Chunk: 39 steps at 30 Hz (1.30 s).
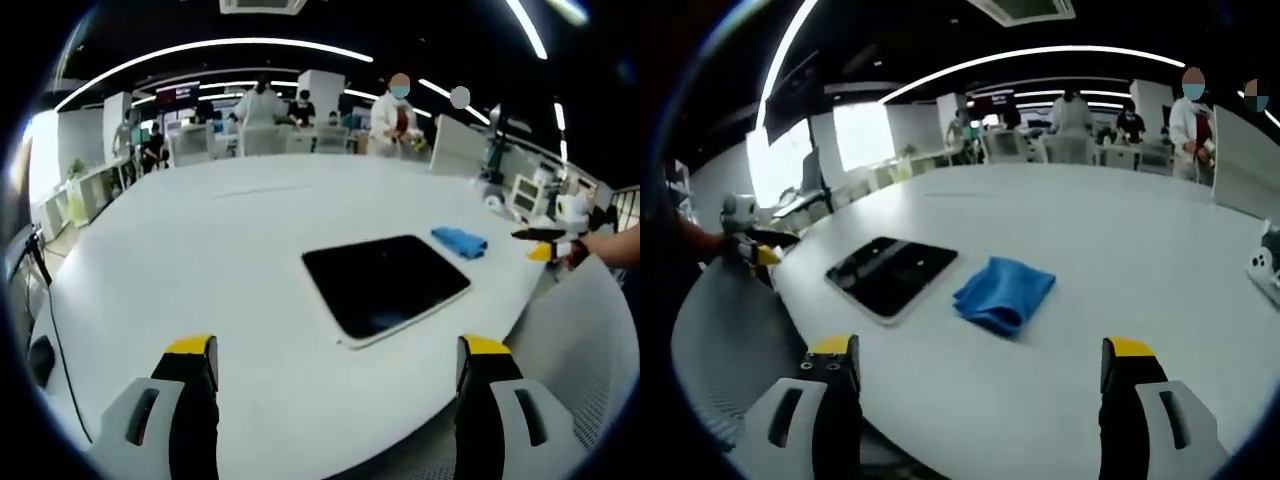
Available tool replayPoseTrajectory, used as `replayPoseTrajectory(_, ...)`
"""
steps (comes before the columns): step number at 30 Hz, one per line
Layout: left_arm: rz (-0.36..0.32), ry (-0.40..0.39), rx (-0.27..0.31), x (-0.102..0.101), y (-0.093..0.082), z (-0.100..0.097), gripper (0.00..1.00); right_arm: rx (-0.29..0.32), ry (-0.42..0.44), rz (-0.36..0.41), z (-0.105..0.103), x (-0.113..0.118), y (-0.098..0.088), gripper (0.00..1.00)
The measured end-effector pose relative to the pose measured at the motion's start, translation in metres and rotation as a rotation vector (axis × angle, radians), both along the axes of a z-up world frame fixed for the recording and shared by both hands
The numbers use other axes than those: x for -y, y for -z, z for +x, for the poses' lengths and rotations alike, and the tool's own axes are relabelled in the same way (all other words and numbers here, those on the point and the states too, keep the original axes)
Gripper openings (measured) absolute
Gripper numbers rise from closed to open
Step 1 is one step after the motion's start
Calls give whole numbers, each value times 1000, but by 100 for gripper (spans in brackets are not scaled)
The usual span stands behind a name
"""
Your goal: Wipe the mirror surface with the cleaning cloth until all visible marks leave the cleaned area.
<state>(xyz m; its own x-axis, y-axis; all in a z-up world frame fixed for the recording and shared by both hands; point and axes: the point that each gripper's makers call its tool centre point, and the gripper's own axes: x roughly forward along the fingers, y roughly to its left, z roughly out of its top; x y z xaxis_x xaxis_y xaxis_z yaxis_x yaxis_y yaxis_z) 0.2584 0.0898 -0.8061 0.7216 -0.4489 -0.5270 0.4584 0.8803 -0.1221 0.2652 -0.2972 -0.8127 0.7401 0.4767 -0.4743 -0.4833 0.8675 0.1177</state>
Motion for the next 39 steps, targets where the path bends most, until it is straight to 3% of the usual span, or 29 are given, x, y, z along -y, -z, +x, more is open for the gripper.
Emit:
replayPoseTrajectory(4,-36,-28,-2,-3,-4,2,99,23,-28,-29,1,-6,-4,100)
replayPoseTrajectory(7,-73,-47,33,-5,-14,5,99,26,-43,-30,0,-6,-4,100)
replayPoseTrajectory(9,-60,-15,52,-2,-18,4,99,29,-42,-22,-1,-6,-5,100)
replayPoseTrajectory(11,12,43,95,-2,-20,3,99,21,-46,-28,-5,-5,-3,100)
replayPoseTrajectory(18,6,38,59,1,-8,-2,99,4,-11,-13,-9,6,6,100)
replayPoseTrajectory(39,-31,-8,24,-6,-3,0,99,-18,19,-17,-19,11,14,100)
